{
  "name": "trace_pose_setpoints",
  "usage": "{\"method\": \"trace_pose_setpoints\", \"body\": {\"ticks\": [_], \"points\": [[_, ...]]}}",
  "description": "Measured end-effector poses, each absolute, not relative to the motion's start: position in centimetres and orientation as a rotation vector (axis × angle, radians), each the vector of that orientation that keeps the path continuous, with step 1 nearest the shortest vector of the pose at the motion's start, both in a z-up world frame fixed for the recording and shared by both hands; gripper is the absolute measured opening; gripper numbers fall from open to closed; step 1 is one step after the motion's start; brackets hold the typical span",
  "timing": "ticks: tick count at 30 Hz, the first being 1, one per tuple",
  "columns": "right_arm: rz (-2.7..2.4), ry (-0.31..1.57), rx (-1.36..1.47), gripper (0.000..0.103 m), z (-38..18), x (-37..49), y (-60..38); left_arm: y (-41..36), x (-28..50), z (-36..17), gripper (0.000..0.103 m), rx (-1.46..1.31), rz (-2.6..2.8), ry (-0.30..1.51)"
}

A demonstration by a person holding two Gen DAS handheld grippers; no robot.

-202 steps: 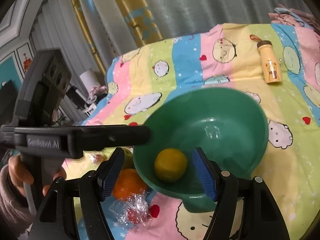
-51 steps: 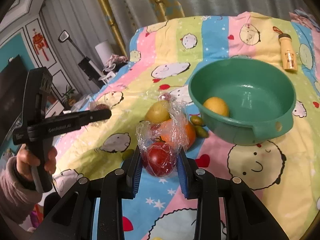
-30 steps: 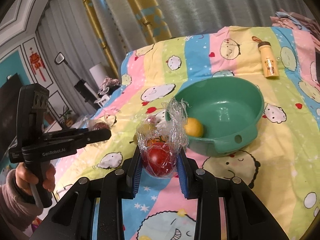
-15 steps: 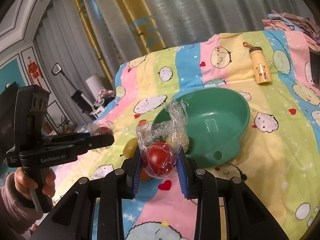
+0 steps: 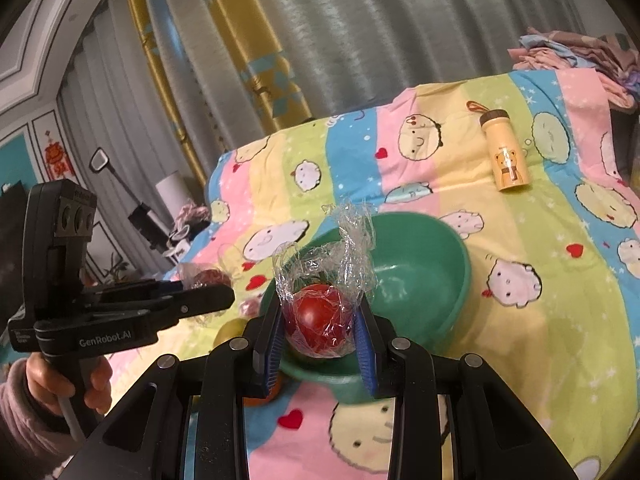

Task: Organize fruits
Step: 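Carry both wrapped fruits over the green bowl with both grippers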

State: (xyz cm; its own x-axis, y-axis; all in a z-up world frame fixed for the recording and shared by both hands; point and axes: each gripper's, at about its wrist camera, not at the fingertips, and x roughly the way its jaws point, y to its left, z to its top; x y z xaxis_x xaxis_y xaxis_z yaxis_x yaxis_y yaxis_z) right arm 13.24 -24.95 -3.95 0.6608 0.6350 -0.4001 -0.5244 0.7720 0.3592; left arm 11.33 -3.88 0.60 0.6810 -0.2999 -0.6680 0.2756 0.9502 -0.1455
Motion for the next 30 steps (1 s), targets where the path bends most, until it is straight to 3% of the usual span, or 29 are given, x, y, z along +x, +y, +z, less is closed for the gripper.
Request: {"method": "trace_pose_setpoints", "body": {"ticks": [14,30], "points": [[0.605,0.626,0.103,0.034,-5.9,16.4,-22.3,-5.7,16.9,-3.0,0.028,0.033,-0.310,0.858],[0.586,0.654,0.052,0.034,-6.3,16.5,-21.8,-6.1,17.9,-4.4,0.029,0.054,-0.269,0.891]]}}
